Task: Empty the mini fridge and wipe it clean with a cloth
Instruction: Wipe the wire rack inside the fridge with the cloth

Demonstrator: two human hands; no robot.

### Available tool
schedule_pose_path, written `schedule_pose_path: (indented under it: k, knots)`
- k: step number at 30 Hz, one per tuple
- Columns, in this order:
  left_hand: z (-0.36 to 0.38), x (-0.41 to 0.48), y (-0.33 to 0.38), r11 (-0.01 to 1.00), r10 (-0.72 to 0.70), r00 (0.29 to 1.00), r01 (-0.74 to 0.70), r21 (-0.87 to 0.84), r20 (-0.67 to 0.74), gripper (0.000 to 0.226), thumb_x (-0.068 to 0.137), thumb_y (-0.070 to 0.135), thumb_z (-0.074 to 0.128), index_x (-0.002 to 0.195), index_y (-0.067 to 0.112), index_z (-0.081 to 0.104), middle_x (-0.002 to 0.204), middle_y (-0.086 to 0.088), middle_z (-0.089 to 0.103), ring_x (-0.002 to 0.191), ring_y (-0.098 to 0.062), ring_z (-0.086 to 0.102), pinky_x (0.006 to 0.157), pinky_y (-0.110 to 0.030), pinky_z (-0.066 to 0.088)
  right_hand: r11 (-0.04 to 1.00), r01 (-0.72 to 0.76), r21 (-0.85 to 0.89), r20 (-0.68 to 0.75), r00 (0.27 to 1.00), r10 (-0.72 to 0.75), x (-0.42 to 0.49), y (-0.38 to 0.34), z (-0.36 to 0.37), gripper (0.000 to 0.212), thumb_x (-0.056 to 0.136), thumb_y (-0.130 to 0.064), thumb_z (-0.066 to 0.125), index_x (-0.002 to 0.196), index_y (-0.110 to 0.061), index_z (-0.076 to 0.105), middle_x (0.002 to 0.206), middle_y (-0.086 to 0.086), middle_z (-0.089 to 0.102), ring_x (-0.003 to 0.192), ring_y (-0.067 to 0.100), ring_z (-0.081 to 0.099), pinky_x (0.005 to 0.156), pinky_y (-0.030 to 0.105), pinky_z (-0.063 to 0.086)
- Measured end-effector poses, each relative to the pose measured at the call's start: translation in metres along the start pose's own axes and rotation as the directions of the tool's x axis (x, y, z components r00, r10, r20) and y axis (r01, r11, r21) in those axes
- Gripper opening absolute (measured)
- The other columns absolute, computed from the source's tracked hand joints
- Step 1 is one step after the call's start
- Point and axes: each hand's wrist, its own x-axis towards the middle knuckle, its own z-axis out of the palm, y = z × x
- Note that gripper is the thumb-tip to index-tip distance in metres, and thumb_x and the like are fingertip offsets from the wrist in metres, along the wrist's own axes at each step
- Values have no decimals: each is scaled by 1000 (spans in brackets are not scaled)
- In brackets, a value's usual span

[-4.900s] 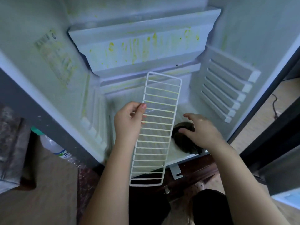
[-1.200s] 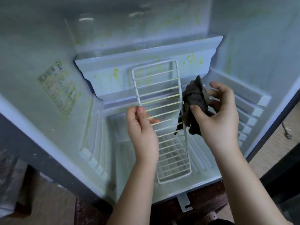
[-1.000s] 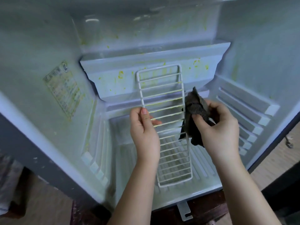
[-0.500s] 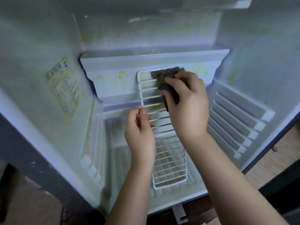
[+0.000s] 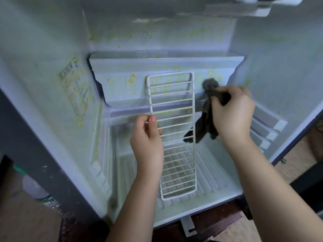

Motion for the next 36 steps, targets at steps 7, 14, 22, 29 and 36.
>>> schedule_pose_path:
  k: [7, 14, 22, 29, 36]
  knots:
    - [3, 0, 3, 1000, -11, 1000, 11, -28, -7, 25, 100, 22, 51, 78, 32, 52, 65, 9, 54, 59, -4, 59, 67, -44, 57, 946, 296, 135, -27, 955, -296, -17, -47, 3, 25, 79, -6, 68, 102, -12, 73, 101, 6, 60, 89, 6, 54, 85, 10, 40]
    - [-3, 0, 12, 998, 3, 999, -1, -60, 34, 17, 100, 11, 51, 86, 4, 58, 69, 2, 57, 54, 4, 54, 52, -6, 38, 881, 472, 30, 64, 879, -473, -36, -61, 44, 17, 79, -12, 70, 96, -12, 73, 103, 9, 64, 90, 32, 58, 71, 34, 46]
    - [-8, 6, 6, 997, -53, 995, 57, -50, 83, 22, 99, 18, 53, 78, 22, 56, 62, 16, 61, 64, -9, 66, 59, -33, 56, 919, 394, 8, 121, 912, -392, -8, -30, 21, 15, 82, -8, 64, 95, -8, 72, 98, 13, 59, 90, 36, 58, 77, 35, 48]
    - [-7, 2, 8, 997, -45, 988, 53, -50, 145, 19, 98, 16, 56, 80, 22, 58, 70, 4, 62, 63, -10, 68, 62, -37, 58, 978, 209, -11, 114, 972, -207, -6, -11, 5, 21, 85, -8, 65, 105, -10, 71, 104, 9, 58, 89, 21, 59, 78, 10, 34]
    - [-4, 3, 6, 996, -66, 990, 73, -48, 124, 16, 97, 16, 57, 82, 21, 60, 69, 1, 63, 60, -10, 65, 57, -29, 55, 897, 431, 97, 64, 897, -437, -28, -38, 2, 21, 82, -6, 67, 101, -8, 73, 103, 13, 61, 94, 23, 60, 86, 21, 46]
